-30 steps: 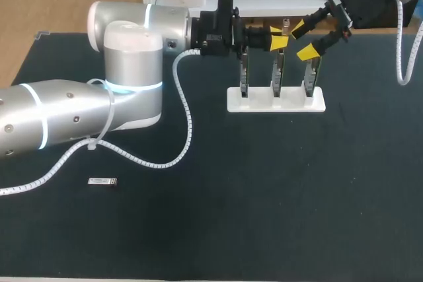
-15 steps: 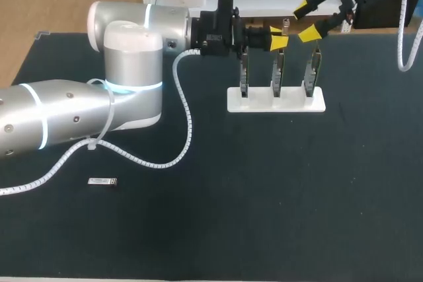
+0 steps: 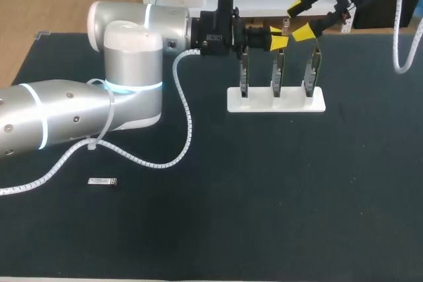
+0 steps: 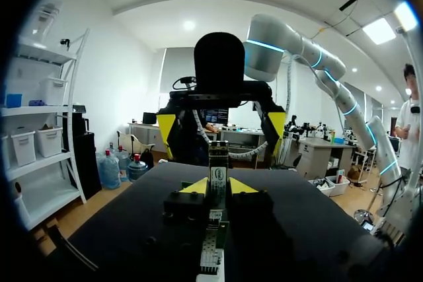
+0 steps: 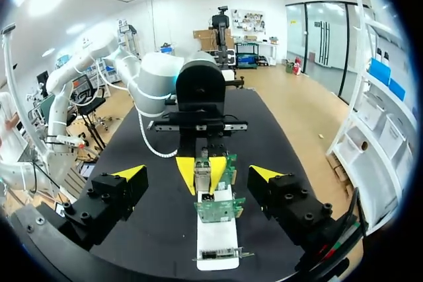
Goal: Pick up the optical module with the left hand, and insert it into the network port with the right hand.
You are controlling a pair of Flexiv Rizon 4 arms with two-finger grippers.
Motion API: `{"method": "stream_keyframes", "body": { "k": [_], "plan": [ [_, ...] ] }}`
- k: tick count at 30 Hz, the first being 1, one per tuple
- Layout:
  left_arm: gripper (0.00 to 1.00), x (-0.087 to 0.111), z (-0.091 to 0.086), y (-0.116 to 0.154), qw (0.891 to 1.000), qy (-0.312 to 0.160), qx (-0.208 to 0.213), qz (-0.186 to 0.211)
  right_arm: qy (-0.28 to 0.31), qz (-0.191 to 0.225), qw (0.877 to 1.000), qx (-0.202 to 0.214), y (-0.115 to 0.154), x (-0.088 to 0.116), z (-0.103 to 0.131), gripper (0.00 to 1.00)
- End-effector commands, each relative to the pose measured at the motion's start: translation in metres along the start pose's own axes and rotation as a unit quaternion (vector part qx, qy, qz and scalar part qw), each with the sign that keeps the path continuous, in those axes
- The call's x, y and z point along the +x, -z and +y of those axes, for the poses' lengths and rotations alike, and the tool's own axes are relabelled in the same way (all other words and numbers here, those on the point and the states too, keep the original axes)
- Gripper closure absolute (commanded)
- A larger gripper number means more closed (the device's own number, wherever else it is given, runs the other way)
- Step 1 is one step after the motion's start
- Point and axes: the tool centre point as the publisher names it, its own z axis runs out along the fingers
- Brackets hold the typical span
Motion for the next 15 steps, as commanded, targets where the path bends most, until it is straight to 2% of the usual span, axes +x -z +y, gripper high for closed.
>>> {"method": "stream_keyframes", "body": {
  "k": [1,15],
  "plan": [
    [1.00,-0.0001,-0.0007,0.0003,1.000,0.000,-0.001,0.001,0.003,-0.002,1.000,-0.006,-0.0012,0.0000,-0.0013,0.00],
    [1.00,-0.0001,-0.0007,0.0003,1.000,0.000,-0.001,0.001,0.012,0.001,1.000,-0.013,-0.0039,-0.0064,-0.0054,0.00]
  ]
}}
